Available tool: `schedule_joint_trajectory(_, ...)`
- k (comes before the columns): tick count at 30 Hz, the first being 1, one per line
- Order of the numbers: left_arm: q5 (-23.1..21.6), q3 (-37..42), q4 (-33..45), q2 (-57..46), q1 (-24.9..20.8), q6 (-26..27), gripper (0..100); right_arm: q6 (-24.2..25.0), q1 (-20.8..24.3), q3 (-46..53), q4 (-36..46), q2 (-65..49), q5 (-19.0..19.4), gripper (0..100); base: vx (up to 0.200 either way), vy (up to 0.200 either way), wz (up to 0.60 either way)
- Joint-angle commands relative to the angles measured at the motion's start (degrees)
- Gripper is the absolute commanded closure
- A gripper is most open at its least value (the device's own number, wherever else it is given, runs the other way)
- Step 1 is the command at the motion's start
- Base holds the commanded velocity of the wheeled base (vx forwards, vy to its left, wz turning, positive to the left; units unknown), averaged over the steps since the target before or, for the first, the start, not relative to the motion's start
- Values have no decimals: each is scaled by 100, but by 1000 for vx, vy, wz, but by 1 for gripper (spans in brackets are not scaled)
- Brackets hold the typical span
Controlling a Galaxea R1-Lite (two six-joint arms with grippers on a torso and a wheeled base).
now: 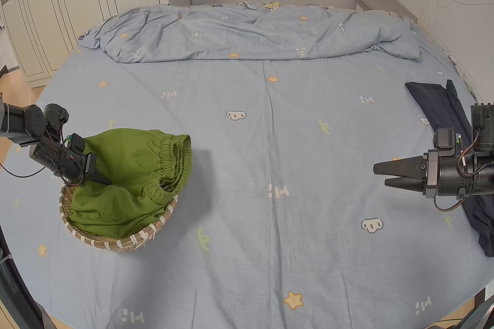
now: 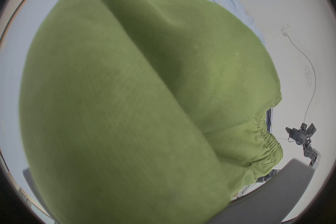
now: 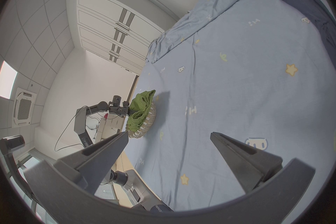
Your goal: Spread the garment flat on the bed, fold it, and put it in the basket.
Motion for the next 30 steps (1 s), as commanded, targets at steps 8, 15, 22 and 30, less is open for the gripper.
schedule_joint_trajectory(8,274,20,30,-29,-10,-10,0,-3,11,18,-2,6,0,0,0,0,0)
schedule_joint_trajectory(15,344,354,21,-952,-89,-1,0,-3,11,18,-2,6,0,0,0,0,0)
schedule_joint_trajectory(22,291,838,12,-2288,-116,-10,0,-214,20,88,16,-337,-79,0,0,0,0)
schedule_joint_trajectory(30,300,2543,-14,-4625,-397,-18,0,-1620,-147,396,1159,-1445,-984,0,0,0,0)
